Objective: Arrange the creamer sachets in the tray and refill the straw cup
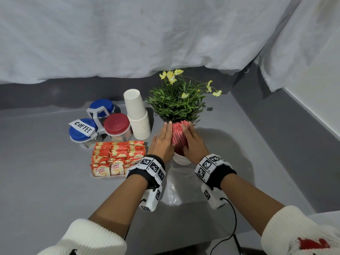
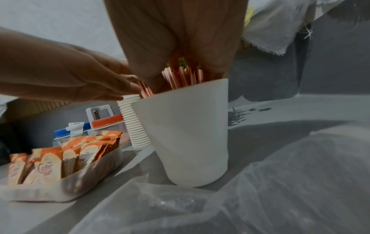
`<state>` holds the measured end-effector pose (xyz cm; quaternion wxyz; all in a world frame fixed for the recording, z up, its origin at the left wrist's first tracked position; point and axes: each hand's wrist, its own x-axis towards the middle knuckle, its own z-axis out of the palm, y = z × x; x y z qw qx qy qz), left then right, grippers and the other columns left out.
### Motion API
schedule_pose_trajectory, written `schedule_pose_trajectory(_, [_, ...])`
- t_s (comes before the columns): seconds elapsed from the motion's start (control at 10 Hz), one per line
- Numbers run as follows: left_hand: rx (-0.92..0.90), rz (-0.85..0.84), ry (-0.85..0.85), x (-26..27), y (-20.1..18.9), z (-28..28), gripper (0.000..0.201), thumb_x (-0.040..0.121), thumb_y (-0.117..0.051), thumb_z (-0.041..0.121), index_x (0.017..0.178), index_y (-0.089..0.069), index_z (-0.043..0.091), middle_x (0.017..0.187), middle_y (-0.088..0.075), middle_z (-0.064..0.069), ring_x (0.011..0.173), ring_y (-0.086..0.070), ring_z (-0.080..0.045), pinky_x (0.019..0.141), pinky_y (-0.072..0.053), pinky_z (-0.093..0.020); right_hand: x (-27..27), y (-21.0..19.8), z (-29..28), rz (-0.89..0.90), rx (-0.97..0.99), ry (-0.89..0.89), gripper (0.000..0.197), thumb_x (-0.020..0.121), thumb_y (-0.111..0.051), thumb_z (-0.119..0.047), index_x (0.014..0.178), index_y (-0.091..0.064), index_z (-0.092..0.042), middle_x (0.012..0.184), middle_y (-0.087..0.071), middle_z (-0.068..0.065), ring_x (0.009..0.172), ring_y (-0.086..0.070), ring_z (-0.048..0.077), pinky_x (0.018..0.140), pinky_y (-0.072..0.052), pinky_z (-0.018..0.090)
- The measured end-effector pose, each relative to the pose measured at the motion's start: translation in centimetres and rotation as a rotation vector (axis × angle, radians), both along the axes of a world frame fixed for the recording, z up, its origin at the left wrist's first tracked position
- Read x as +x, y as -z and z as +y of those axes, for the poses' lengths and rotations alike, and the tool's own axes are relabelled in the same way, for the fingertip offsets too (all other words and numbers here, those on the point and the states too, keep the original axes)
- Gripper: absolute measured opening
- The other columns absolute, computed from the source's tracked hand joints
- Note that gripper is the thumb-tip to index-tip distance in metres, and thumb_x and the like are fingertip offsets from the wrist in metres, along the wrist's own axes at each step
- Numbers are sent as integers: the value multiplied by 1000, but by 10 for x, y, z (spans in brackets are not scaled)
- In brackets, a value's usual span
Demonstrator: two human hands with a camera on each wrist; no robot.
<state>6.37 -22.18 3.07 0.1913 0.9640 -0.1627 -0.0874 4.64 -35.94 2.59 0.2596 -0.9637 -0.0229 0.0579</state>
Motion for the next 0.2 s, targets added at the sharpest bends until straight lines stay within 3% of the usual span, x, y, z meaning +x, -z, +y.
schedule_pose_trajectory(0.1, [-64,15,-49,-6,1,9,76,94,-43,20,148,11,17,158,4,-10,146,-6,-23,117,-12,-41,0,-3,-2,11,47,19,70,86,-46,-1,147,-16,-19,158,-2,5,143,-14,32,114,-25,49])
schedule_pose_trajectory(0.2, [-103,-19,-116,-5,0,26,75,95,-43,22,148,9,15,158,2,-10,146,-6,-22,118,-14,-39,2,-11,1,-69,72,125,58,86,-44,-1,140,-28,-13,155,-18,7,137,-20,33,112,-24,43])
